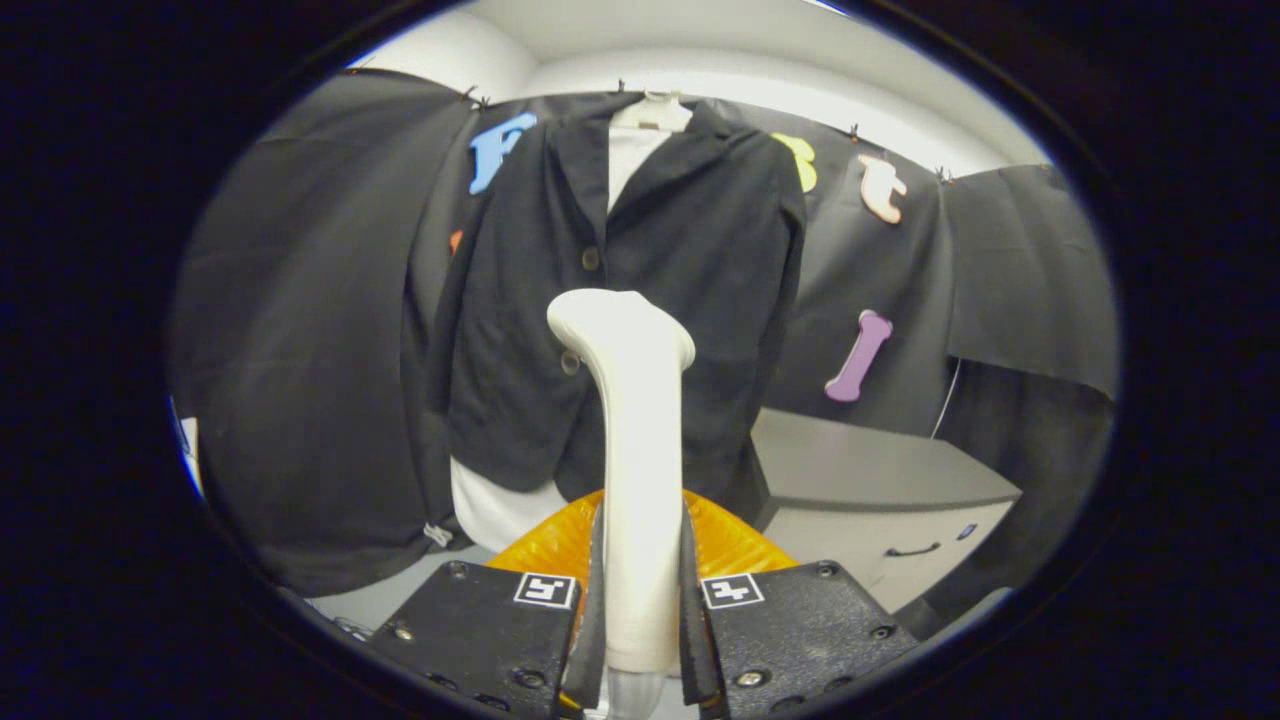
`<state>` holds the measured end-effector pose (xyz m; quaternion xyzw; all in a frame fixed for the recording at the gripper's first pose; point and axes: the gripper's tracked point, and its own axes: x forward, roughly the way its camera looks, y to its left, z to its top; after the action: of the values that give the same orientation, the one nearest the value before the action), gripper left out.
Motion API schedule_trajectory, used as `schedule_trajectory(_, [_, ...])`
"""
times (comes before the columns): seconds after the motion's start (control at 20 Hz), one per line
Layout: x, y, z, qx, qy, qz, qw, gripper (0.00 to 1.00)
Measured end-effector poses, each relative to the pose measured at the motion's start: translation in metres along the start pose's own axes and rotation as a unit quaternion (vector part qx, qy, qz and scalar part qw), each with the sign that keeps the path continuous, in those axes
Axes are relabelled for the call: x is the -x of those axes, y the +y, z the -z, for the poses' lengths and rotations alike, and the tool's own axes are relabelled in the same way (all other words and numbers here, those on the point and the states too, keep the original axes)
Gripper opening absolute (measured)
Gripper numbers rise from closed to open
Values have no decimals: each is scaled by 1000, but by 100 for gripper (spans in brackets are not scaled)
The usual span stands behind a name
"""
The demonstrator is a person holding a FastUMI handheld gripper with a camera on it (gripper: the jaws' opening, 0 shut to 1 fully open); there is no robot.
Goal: Iron the clothes twice with a garment steamer, once on the left side and once on the right side.
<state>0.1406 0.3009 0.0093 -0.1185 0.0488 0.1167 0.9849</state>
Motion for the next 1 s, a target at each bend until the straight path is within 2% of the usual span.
schedule_trajectory(0.2, [-14, 13, -88, 0, -95, -9, 995, 33])
schedule_trajectory(0.4, [-24, 30, -153, -5, -171, -4, 985, 32])
schedule_trajectory(0.55, [-41, 48, -195, -7, -207, -13, 978, 33])
schedule_trajectory(0.85, [-84, 69, -273, -17, -260, -4, 966, 33])
schedule_trajectory(1.0, [-97, 76, -307, -1, -287, 6, 958, 32])
